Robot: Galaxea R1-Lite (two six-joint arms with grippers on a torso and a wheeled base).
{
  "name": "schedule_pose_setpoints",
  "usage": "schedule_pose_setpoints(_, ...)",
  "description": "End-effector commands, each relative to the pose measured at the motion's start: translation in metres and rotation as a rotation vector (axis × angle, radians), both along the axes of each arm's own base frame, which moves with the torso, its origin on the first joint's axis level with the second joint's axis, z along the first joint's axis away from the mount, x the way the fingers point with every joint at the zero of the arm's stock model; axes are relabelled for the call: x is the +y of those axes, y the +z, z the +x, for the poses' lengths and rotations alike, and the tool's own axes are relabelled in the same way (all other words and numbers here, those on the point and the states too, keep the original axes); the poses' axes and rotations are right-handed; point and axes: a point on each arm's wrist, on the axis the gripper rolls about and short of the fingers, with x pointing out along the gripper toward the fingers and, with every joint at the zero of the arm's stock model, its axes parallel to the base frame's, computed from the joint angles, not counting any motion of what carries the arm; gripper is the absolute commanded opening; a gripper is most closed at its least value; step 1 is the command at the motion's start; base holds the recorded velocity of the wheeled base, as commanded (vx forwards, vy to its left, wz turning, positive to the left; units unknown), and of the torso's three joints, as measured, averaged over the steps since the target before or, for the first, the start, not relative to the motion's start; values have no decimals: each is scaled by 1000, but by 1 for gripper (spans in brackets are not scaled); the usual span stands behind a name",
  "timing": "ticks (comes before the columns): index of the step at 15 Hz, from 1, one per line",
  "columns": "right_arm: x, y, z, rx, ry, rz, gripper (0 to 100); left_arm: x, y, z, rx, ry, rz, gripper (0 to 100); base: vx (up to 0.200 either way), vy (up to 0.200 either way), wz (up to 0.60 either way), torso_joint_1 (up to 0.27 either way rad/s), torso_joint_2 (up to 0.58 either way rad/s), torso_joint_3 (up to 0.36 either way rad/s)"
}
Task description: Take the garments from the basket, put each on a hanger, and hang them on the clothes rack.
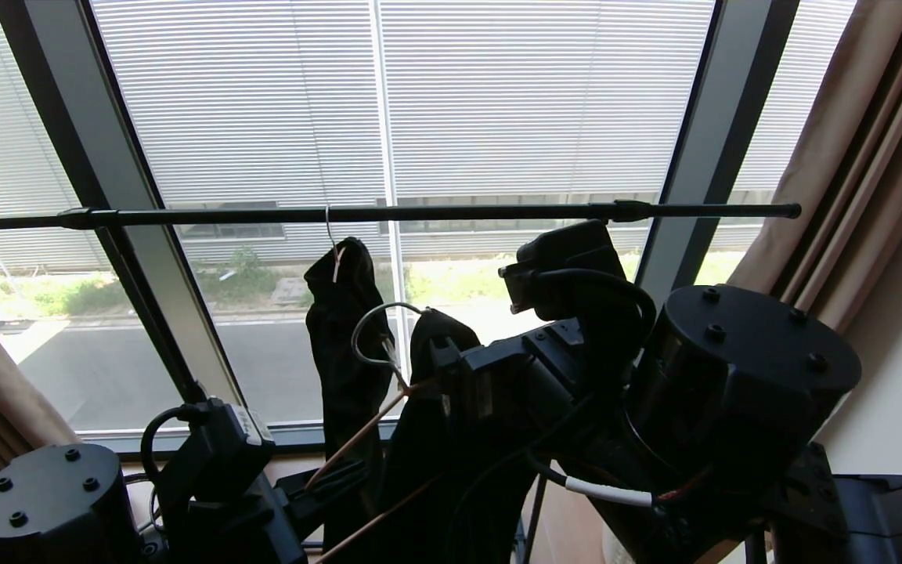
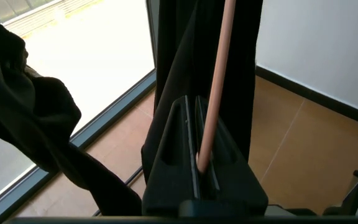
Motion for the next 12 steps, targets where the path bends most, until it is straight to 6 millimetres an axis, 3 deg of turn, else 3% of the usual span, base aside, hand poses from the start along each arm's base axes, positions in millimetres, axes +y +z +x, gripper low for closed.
schedule_pose_setpoints(1,3,-7,2,10,-2,-18,100,0,0,-1,2,-1,1,0,0,0,0,0,0,0)
schedule_pose_setpoints(12,4,-9,-7,16,23,-29,100,5,4,8,-27,48,-17,0,0,0,0,0,0,0)
